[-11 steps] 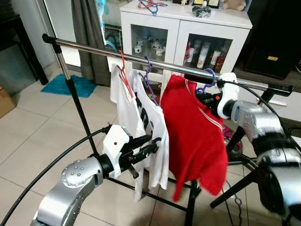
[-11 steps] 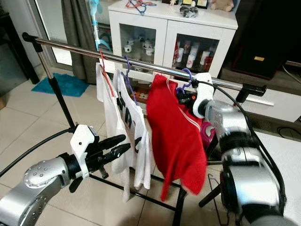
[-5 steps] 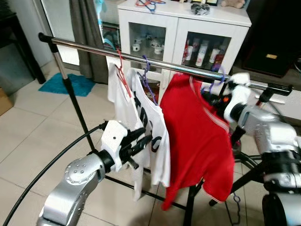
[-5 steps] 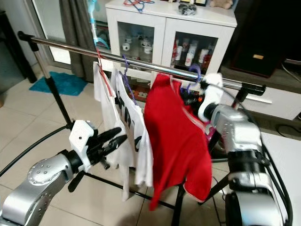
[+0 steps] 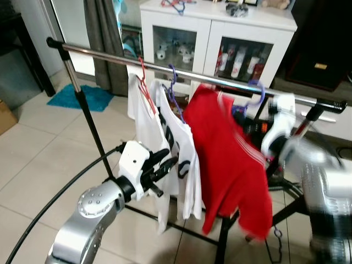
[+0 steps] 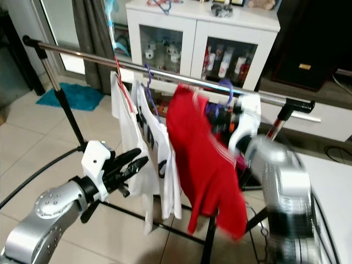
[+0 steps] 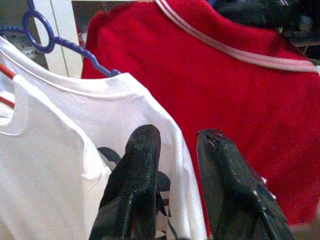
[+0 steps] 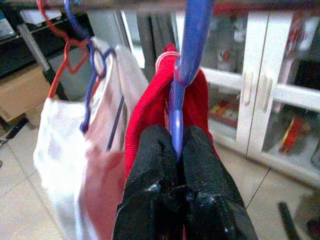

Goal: Hang hanger

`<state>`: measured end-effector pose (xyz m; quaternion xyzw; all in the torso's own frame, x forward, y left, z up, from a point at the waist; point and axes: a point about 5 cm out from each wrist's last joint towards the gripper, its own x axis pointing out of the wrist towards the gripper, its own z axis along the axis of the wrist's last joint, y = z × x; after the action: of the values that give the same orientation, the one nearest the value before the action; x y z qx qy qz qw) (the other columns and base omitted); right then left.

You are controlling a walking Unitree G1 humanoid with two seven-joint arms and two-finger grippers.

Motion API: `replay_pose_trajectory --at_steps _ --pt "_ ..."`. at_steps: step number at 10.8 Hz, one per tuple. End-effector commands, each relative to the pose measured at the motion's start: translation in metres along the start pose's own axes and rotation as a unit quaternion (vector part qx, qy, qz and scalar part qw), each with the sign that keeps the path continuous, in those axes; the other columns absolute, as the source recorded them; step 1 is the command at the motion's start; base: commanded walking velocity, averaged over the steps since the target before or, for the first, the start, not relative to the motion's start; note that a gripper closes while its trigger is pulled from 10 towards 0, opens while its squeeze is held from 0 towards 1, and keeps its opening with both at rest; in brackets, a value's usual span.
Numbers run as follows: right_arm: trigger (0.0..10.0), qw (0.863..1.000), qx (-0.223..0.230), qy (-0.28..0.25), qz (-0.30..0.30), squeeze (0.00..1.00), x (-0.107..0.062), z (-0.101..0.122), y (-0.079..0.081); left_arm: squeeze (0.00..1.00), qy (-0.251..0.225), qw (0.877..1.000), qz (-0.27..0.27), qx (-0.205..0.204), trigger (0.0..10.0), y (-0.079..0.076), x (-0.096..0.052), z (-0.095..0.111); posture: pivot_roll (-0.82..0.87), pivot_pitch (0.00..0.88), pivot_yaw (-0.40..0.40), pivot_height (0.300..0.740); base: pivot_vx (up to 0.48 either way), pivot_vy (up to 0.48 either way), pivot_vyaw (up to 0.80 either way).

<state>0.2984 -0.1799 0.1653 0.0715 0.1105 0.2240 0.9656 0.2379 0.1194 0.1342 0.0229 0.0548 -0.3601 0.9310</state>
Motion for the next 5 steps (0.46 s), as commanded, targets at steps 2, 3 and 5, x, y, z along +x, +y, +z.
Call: replay_pose_trajectory --at_steps 2,3,5 --pt "0.0 1.000 0.016 -0.009 -0.017 0.00 -0.014 -0.004 0.011 0.00 0.004 1.000 0.006 0.003 10.0 0.001 -0.001 0.000 0.06 0.000 -0.035 0.740 -0.124 0.000 0.00" --pt "0.0 0.998 0.032 -0.006 -0.045 0.00 -0.025 -0.017 0.015 0.00 0.005 1.000 0.008 0.003 10.0 0.002 -0.002 0.000 0.05 0.000 -0.039 0.740 -0.285 0.000 0.00" --pt "0.5 0.996 0.039 -0.019 -0.076 0.00 -0.032 -0.020 0.018 0.00 0.004 1.000 0.012 0.002 10.0 0.002 -0.002 0.001 0.05 0.000 -0.044 0.740 -0.287 0.000 0.00"
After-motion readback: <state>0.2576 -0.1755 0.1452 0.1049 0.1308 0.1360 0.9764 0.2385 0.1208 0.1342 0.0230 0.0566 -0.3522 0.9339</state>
